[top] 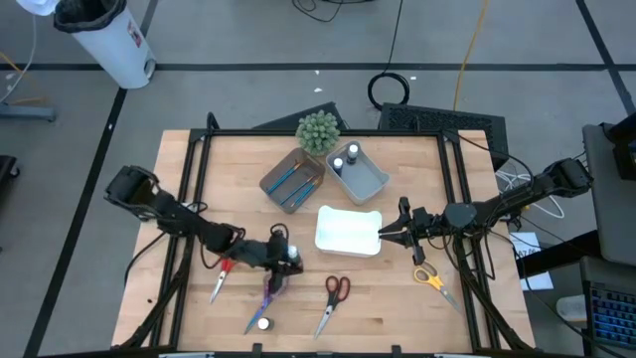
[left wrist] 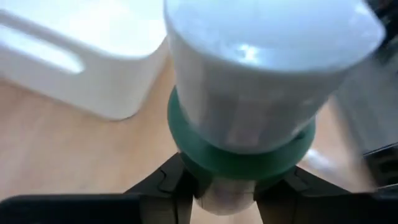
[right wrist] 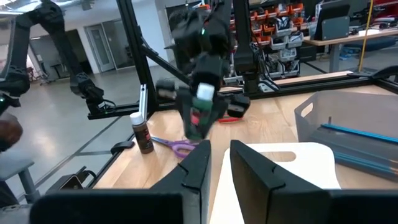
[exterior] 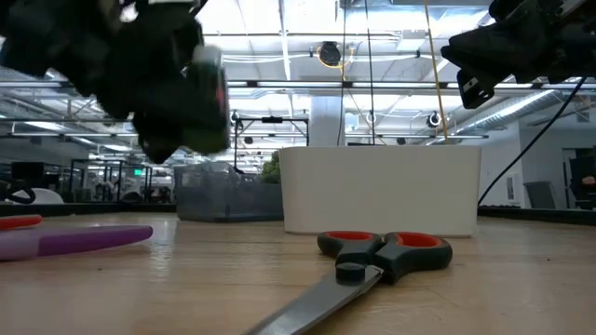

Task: Pick & Place Paint Supplies
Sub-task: Put the green paint bottle into the gray bin

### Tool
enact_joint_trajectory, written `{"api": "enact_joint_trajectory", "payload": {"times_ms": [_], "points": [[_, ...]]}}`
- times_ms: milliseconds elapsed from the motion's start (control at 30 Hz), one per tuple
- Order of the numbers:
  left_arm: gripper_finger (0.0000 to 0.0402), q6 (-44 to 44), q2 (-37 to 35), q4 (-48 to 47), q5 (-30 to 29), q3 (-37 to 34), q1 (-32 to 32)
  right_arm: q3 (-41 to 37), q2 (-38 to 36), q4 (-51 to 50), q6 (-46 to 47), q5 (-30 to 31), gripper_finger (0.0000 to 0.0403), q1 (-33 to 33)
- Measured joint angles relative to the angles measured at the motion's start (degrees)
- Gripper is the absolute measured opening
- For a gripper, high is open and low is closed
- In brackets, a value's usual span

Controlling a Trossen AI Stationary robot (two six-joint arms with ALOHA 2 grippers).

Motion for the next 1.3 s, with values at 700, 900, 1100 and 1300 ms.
{"api": "enact_joint_trajectory", "payload": {"times_ms": [700,900,1100,1300], "points": [[0.0155,26.6,-2.3,4.0,19.4,15.9,14.8,0.0,1.2,10.5,-9.8,0.3,0.0058,-0.6],[0.0128,26.3,-2.3,1.0,19.4,16.7,19.5,0.0,6.5,15.3,-7.3,0.3,0.0124,-2.9],[0.0125,26.5,-2.3,-2.6,14.0,16.9,19.2,4.9,14.5,16.7,-5.4,0.1,0.0218,-5.2],[0.0127,28.0,-2.3,-14.7,7.9,20.4,17.0,16.6,21.4,7.6,-6.9,0.0,0.026,-5.5]]}}
